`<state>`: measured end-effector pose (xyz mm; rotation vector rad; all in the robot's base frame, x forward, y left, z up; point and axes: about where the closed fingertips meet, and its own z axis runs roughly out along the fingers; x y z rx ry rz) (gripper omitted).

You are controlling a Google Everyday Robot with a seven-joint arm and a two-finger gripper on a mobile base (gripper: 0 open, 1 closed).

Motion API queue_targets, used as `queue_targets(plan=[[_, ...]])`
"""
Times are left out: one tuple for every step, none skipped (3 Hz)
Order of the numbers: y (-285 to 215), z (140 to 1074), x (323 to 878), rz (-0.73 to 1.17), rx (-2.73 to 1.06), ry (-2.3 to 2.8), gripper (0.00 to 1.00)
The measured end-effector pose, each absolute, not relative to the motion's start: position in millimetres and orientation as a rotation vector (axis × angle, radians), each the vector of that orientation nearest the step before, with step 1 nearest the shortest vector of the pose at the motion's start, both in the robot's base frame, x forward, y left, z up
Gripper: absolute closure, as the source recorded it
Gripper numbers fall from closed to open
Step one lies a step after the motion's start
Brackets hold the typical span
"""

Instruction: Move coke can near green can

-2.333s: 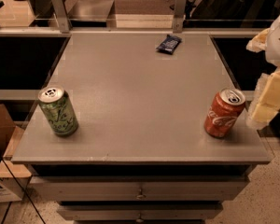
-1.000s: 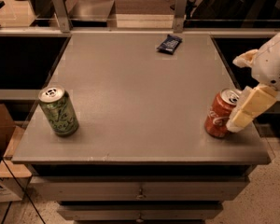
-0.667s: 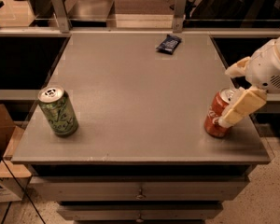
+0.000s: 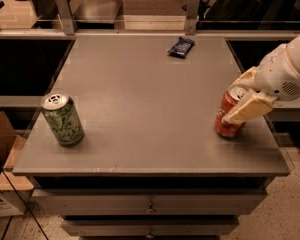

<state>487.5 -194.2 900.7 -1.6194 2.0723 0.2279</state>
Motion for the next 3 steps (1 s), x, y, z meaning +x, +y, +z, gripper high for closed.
queue_targets(plan=[[-169, 919, 485, 0.278, -1.656, 2.007, 0.88], [-137, 963, 481, 0.295, -1.697, 1.875, 1.0], [-135, 968, 481, 0.295, -1.695, 1.864, 1.0]])
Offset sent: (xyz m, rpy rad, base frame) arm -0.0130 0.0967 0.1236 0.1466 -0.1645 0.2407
